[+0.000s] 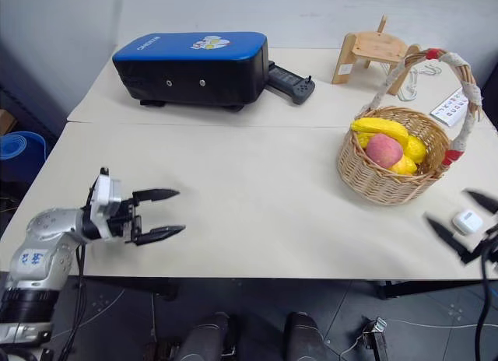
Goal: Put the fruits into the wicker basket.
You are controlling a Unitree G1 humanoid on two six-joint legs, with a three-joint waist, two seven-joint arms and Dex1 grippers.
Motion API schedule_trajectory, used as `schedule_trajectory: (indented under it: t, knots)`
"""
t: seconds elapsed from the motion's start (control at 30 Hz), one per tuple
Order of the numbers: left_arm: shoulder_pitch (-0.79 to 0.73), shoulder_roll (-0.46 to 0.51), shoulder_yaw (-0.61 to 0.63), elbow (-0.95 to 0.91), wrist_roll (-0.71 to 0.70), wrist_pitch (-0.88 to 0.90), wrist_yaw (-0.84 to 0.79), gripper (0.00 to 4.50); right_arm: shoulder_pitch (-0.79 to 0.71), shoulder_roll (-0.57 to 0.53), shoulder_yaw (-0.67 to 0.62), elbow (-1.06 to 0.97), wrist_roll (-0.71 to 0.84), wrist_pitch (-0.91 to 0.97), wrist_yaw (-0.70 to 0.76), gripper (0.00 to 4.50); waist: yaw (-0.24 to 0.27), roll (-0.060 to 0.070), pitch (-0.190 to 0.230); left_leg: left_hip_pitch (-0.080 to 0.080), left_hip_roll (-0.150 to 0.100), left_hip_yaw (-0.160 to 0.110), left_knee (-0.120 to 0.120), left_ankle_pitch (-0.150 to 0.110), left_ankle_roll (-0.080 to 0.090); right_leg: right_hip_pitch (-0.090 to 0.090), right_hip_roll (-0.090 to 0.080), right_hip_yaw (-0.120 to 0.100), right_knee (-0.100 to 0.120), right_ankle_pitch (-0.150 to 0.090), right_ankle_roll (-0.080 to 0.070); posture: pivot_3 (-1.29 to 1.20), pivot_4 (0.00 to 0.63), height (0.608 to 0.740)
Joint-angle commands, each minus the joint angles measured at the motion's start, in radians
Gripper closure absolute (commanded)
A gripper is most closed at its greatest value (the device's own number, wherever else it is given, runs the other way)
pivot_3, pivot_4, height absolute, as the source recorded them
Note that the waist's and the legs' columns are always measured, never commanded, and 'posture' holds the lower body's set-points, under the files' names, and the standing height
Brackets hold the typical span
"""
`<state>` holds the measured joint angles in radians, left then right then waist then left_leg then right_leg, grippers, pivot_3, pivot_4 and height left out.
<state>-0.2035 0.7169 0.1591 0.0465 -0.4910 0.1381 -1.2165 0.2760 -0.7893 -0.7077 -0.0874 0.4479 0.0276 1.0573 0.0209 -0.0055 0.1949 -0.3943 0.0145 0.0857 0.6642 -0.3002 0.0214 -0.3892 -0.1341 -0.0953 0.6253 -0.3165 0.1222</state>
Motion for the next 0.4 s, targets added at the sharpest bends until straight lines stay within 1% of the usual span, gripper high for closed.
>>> schedule_trajectory:
  t: [0.03,0.1,0.2,0.27,0.4]
  knots:
    - [0.056,0.032,0.033,-0.075,0.039,-0.038,0.031,0.00,0.011,-0.009,0.088,-0.025,-0.015,-0.144,0.127,0.01,-0.003,0.000,0.000,0.003,0.000,-0.001,-0.001,-0.001,0.001,0.000,0.000,0.003,0.000,0.000,0.000,0.00,0.150,0.740]
    - [0.082,0.026,0.033,-0.067,0.083,-0.075,0.077,0.00,-0.014,0.000,0.164,0.009,-0.039,-0.210,0.163,0.01,-0.005,0.000,0.000,0.008,0.001,0.001,-0.001,-0.003,0.001,0.004,0.000,0.006,-0.002,0.000,0.000,0.00,0.150,0.740]
    - [0.100,0.005,0.035,-0.032,0.128,-0.138,0.128,0.00,-0.083,0.024,0.267,0.064,-0.076,-0.298,0.179,0.01,-0.011,0.000,0.000,0.013,0.001,0.001,-0.001,-0.005,0.000,0.008,0.000,0.006,-0.004,0.000,0.000,0.00,0.150,0.740]
    - [0.104,-0.008,0.043,-0.024,0.145,-0.172,0.157,0.00,-0.127,0.040,0.320,0.089,-0.103,-0.347,0.168,0.01,-0.011,0.000,0.000,0.014,0.002,0.001,-0.001,-0.006,0.000,0.008,-0.001,0.006,-0.004,0.000,-0.001,0.00,0.150,0.740]
    - [0.143,-0.028,0.051,-0.050,0.161,-0.230,0.190,0.00,-0.216,0.086,0.405,0.130,-0.149,-0.372,0.097,0.01,-0.013,0.000,0.000,0.014,0.003,0.002,0.000,-0.007,0.000,0.009,0.000,0.006,-0.003,0.000,0.000,0.00,0.150,0.740]
